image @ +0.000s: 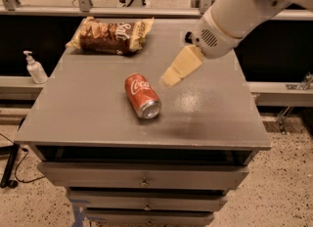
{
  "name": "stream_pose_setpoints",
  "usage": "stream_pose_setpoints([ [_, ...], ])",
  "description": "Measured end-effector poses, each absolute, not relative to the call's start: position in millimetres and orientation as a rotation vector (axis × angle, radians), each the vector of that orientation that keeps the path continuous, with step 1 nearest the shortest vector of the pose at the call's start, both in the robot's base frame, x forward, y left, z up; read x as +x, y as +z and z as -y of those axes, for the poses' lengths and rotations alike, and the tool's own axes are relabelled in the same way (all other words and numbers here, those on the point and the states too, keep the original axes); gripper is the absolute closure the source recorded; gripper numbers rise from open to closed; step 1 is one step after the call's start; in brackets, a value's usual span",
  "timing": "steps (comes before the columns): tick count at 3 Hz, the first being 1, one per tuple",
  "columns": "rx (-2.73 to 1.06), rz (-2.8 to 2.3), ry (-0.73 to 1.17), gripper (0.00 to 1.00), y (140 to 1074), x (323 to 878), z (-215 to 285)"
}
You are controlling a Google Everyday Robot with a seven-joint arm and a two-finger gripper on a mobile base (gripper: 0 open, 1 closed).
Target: Place coke can upright
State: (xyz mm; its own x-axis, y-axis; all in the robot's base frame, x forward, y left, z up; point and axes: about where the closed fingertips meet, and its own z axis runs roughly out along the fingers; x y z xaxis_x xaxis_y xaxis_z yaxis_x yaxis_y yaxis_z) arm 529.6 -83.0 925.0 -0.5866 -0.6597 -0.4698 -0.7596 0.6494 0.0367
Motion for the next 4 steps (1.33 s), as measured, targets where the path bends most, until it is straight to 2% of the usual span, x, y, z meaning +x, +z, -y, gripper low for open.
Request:
stream_pose_setpoints([
  [2, -0.844, -2.564, 0.405, 0.0, 895.1, 559.9, 33.2],
  [4, -0.79, -2.625, 0.414, 0.0, 877.5, 563.4, -18.1],
])
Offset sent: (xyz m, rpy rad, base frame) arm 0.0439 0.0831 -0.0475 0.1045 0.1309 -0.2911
